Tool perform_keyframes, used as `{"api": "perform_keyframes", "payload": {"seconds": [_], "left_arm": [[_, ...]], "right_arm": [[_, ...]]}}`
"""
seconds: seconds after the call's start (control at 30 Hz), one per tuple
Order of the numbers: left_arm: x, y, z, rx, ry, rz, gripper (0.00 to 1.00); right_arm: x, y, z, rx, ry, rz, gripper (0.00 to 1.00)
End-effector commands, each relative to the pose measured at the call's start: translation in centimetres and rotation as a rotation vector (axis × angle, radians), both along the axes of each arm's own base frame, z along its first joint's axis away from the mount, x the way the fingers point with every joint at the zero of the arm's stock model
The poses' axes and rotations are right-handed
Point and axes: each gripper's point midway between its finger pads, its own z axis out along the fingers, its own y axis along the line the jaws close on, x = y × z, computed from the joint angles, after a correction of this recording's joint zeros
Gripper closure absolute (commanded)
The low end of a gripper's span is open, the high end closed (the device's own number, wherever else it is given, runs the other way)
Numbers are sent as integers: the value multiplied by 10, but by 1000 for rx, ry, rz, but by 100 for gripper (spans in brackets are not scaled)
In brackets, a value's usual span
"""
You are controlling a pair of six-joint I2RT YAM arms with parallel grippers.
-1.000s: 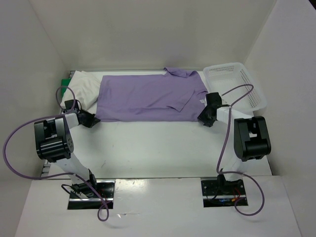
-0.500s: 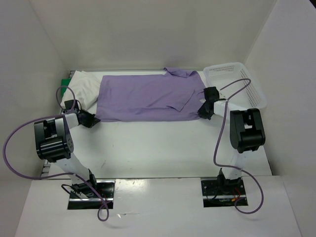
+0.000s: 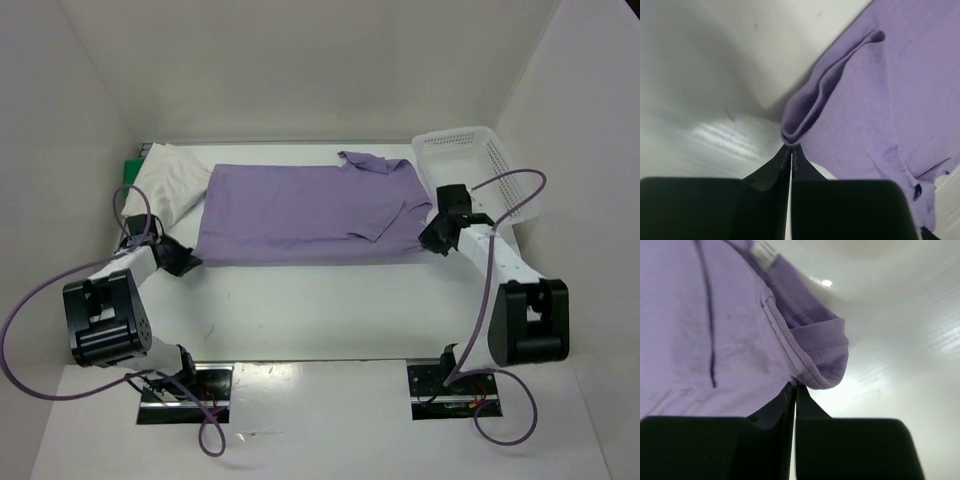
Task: Fold and stack the t-shirts
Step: Fold the flattened tshirt in 1/3 of the way
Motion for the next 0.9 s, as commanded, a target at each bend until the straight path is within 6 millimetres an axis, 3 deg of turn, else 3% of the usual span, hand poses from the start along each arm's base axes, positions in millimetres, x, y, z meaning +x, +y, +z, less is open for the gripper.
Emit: {"api": "perform_keyframes", "payload": {"seconds": [0.0, 0.03, 0.07, 0.1, 0.17, 0.33, 0.43, 0.5, 0.53, 0.6, 0.63, 0.67, 0.83, 0.87], "left_arm": [[-27, 4, 6, 58, 36, -27, 100], [-34, 2, 7, 51, 56, -27, 100], [-41, 0, 7, 40, 66, -33, 100], [-43, 2, 16, 46, 49, -23, 100], [-59, -9, 18, -5, 85, -23, 100], [-101, -36, 31, -116, 189, -1, 100], [-106, -39, 45, -134, 213, -4, 100], [-106, -42, 47, -152, 220, -10, 99], [-105, -46, 49, -179, 210, -23, 72], [-101, -45, 47, -172, 189, -24, 34], [-97, -41, 52, -153, 177, -19, 9], [-93, -32, 54, -105, 169, -9, 1], [-55, -9, 91, 10, 43, -29, 1], [-40, -8, 95, 17, -22, -61, 1]], "right_arm": [[-31, -8, 17, -4, 34, 3, 100], [-36, 2, 21, 44, 34, 30, 100], [-37, -2, 29, 70, 20, 13, 100], [-49, -2, 25, 85, 72, 20, 100], [-56, 0, 42, 89, 54, 39, 100], [-81, 5, 56, 104, 84, 81, 99], [-94, 5, 54, 96, 127, 99, 96], [-99, 2, 60, 81, 122, 92, 89], [-100, 1, 62, 76, 125, 101, 72], [-98, 2, 67, 66, 108, 107, 56], [-99, 0, 67, 51, 109, 114, 52], [-95, 0, 72, 51, 94, 115, 52], [-78, -3, 90, 15, 36, 131, 50], [-74, 4, 93, 30, 13, 166, 61]]}}
